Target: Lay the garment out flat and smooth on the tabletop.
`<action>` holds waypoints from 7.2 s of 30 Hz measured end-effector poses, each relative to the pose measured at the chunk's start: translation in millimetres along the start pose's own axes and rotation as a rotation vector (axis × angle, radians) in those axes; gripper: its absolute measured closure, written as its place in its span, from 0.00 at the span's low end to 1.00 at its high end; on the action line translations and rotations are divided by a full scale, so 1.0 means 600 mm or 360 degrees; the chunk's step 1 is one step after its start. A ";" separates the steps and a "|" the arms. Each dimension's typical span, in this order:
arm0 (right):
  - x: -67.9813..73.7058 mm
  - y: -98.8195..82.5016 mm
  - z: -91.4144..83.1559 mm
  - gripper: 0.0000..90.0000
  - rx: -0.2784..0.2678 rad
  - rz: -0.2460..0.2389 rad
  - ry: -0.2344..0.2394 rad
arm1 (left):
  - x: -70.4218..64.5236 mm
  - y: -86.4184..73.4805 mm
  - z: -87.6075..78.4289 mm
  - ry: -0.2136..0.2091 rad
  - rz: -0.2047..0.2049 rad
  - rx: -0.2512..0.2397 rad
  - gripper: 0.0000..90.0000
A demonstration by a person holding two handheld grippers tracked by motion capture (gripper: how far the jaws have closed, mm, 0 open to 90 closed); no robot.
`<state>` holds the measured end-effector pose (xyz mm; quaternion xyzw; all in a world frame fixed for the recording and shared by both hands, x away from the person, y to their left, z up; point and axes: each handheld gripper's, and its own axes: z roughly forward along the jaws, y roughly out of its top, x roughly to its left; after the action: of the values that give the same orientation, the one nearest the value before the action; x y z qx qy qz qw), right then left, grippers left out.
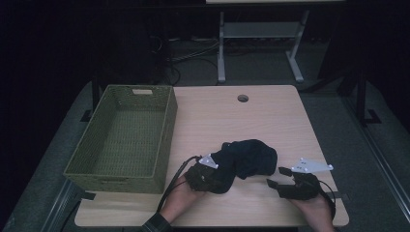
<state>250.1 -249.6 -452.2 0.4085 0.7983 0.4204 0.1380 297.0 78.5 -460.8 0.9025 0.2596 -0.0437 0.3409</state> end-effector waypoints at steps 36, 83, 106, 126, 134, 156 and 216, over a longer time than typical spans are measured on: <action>-0.031 0.061 0.026 0.87 -0.0048 -0.0049 0.0172 | 0.003 0.003 0.000 -0.0023 -0.0004 0.0018 1.00; -0.091 0.317 0.090 0.87 -0.0082 -0.0058 -0.0074 | 0.005 0.002 -0.001 -0.0043 0.0012 0.0029 1.00; -0.109 0.366 0.244 0.85 0.0116 -0.0059 -0.0122 | 0.009 0.002 -0.001 -0.0072 0.0004 0.0027 1.00; -0.081 0.287 0.163 0.62 0.0025 -0.0057 -0.0049 | 0.011 0.002 0.000 -0.0091 0.0001 0.0023 1.00; -0.057 0.221 0.132 0.86 0.0031 -0.0047 0.0043 | 0.006 0.007 -0.003 -0.0048 0.0002 0.0011 0.96; -0.003 0.119 0.148 1.00 0.0170 -0.0109 0.0183 | 0.095 0.063 -0.061 0.0431 -0.0174 -0.0224 1.00; -0.075 0.127 0.097 1.00 0.0158 -0.0094 0.0003 | 0.103 0.079 -0.035 0.0392 -0.0163 -0.0150 1.00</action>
<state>352.1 -227.8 -433.4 0.3907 0.8301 0.3764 0.1291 371.9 89.3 -432.8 0.8696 0.3469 0.0624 0.3458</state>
